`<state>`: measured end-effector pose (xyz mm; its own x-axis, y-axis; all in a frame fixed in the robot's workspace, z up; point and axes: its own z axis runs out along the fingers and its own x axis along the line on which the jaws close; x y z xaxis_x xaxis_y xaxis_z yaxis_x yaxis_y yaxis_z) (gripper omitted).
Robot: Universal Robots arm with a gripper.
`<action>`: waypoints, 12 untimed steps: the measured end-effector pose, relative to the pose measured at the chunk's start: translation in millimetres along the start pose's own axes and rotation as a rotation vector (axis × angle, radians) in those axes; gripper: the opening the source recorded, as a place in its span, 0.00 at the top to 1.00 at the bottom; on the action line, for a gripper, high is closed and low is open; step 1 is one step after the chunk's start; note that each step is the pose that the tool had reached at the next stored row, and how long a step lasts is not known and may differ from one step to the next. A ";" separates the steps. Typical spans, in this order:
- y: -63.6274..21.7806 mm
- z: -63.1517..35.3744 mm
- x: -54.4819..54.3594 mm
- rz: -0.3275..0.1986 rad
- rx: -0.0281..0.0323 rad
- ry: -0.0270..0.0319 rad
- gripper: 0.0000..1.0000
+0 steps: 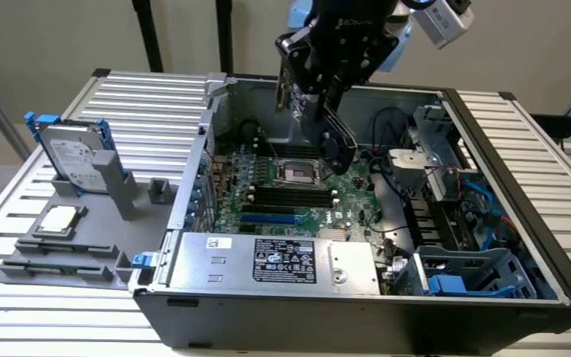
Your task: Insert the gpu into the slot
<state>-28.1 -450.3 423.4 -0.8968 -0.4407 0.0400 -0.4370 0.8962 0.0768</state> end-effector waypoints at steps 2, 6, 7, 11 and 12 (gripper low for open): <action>0.0 0.0 0.0 -0.036 0.0014 0.0027 0.74; 0.0 0.0 0.0 -0.109 0.0044 0.0084 0.74; 0.0 0.0 0.0 -0.127 0.0050 0.0097 0.74; 0.0 0.1 0.0 -0.199 0.0079 0.0153 0.74; 0.0 0.2 0.0 -0.218 0.0087 0.0167 0.74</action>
<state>-28.1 -450.3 423.3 -0.7795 -0.6251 0.0399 -0.6213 0.7798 0.0769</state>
